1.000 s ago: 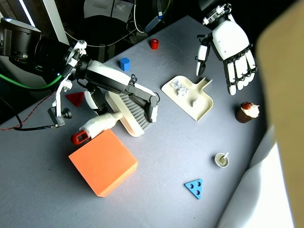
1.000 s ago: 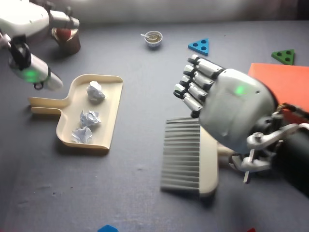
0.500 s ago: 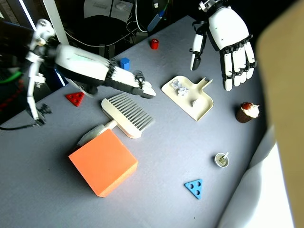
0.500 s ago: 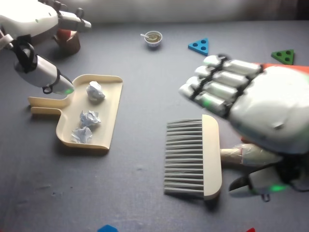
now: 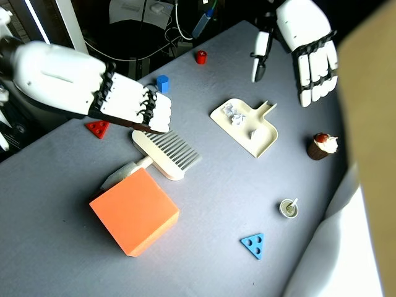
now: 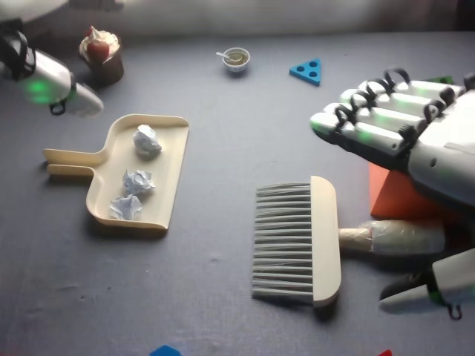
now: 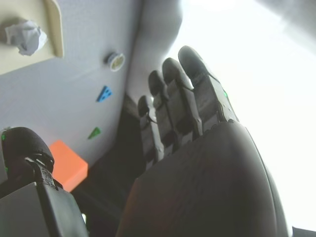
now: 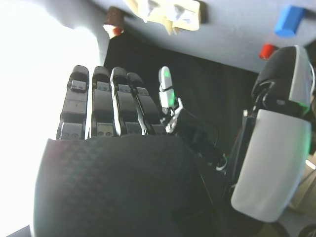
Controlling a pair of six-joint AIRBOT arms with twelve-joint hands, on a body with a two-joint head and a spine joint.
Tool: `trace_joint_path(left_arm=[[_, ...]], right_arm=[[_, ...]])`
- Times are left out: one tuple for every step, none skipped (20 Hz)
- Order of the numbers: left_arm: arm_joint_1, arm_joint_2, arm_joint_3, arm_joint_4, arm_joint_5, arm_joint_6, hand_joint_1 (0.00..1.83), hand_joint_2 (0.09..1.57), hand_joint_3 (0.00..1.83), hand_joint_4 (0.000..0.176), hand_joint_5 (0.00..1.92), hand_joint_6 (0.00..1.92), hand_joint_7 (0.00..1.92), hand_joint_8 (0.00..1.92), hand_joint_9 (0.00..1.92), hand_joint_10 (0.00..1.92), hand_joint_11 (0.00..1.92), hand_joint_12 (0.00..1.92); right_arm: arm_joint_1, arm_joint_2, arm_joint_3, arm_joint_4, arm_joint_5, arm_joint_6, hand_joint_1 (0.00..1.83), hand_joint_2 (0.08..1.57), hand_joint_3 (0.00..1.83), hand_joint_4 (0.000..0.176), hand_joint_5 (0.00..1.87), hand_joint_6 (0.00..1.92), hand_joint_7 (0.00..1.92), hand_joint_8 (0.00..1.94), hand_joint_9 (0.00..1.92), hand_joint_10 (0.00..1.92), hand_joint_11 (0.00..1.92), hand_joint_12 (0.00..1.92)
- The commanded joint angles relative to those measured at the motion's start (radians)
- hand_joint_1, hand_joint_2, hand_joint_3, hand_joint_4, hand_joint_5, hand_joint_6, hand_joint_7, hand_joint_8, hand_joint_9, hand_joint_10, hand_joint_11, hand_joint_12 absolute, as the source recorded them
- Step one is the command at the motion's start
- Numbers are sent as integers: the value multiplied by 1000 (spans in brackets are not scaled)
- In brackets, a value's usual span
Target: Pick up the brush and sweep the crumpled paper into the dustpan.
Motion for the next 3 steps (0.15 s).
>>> trace_joint_path(left_arm=[[-27,7,1,-2,-44,31,716,849,0,88,312,4,419,3,472,14,276,465],[-52,9,0,-43,-31,85,625,855,0,92,291,0,421,3,482,14,307,475],[-64,10,0,-60,-24,111,575,862,4,93,268,0,409,0,477,10,311,476]], right_arm=[[6,33,-21,-28,-19,1,629,720,0,0,1,0,43,12,35,12,113,48],[-22,60,-45,-26,-38,1,586,715,0,0,7,2,55,15,55,18,149,62],[-55,82,-69,-32,-71,0,554,718,0,0,6,2,61,14,64,18,164,68]])
